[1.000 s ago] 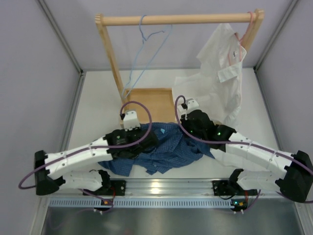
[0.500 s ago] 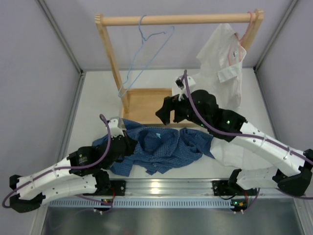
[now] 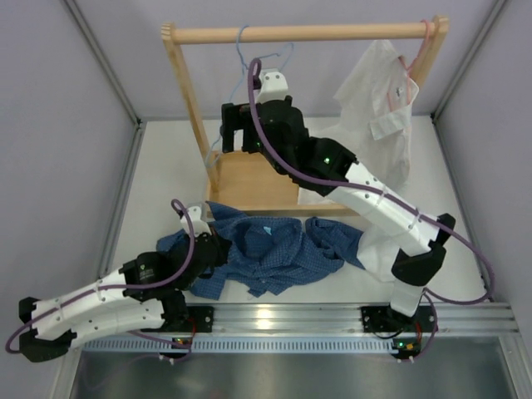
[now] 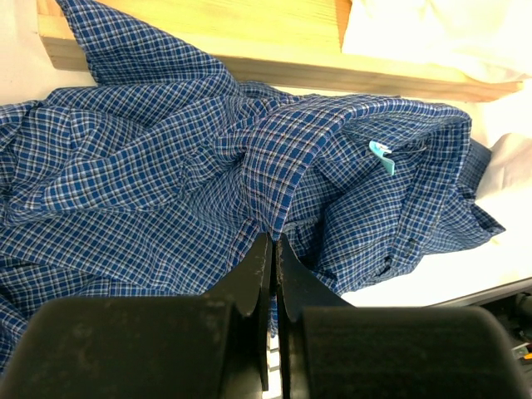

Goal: Place the shirt on the hanger

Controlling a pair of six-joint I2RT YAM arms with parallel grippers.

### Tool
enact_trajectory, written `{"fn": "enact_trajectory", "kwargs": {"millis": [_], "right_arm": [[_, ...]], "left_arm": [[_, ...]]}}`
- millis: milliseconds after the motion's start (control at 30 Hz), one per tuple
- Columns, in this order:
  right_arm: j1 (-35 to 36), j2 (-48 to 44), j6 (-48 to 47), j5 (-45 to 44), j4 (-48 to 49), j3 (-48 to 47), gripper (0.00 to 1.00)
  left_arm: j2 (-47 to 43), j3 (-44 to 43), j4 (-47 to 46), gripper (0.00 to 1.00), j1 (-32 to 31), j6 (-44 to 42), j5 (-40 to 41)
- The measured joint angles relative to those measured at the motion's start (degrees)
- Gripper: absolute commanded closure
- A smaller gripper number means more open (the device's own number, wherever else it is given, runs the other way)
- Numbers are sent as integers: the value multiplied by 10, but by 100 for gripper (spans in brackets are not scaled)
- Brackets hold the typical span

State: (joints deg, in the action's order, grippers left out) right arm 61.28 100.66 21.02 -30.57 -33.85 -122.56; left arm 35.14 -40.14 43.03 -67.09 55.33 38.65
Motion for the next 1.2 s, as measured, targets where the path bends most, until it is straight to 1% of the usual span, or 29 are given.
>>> {"fn": "enact_trajectory", "kwargs": {"millis": [200,267,333,367,400,500,567,600,633,700,733,800,833,900,933,1000,1033,1100,1200], "right_arm": [[-2,76,-43,-48,-23,-104,1],[-6,93,-55,-57,-25,-123,1],[-10,103,-69,-67,-28,-129,4],[-12,106,-75,-72,-31,-129,8],[-15,106,-80,-76,-36,-129,10],[-18,104,-89,-94,-39,-128,13],[-19,94,-94,-104,-38,-109,17],[-19,88,-95,-107,-39,-99,20],[-19,81,-96,-110,-38,-86,28],[-19,62,-101,-111,-41,-52,37],[-19,56,-103,-111,-41,-42,43],[-20,36,-109,-101,-44,-14,49],[-21,26,-111,-97,-46,-2,57],[-21,4,-113,-90,-50,24,64],[-21,-8,-115,-88,-52,35,71],[-22,-32,-116,-83,-53,56,75],[-23,-43,-117,-82,-53,63,80],[-28,-63,-120,-81,-53,75,86],[-42,-83,-121,-78,-52,85,87]], "left_arm": [[4,6,-1,100,0,0,0],[11,7,-2,100,0,0,-1],[17,9,-3,100,0,1,-1],[19,12,-4,100,0,1,-2],[20,14,-5,100,0,2,-2],[22,24,-6,100,0,6,-3],[22,30,-6,100,0,10,-3],[22,31,-6,100,0,11,-3],[22,31,-6,100,0,13,-3],[22,31,-7,100,0,15,-3],[22,31,-7,100,0,15,-3],[23,31,-7,100,0,16,-4],[23,31,-7,100,0,16,-5],[23,31,-7,100,0,16,-8],[23,31,-7,100,0,16,-9],[23,31,-7,100,0,16,-12],[23,31,-7,100,0,16,-14],[23,31,-7,100,0,17,-16],[23,31,-7,100,0,17,-18]]}}
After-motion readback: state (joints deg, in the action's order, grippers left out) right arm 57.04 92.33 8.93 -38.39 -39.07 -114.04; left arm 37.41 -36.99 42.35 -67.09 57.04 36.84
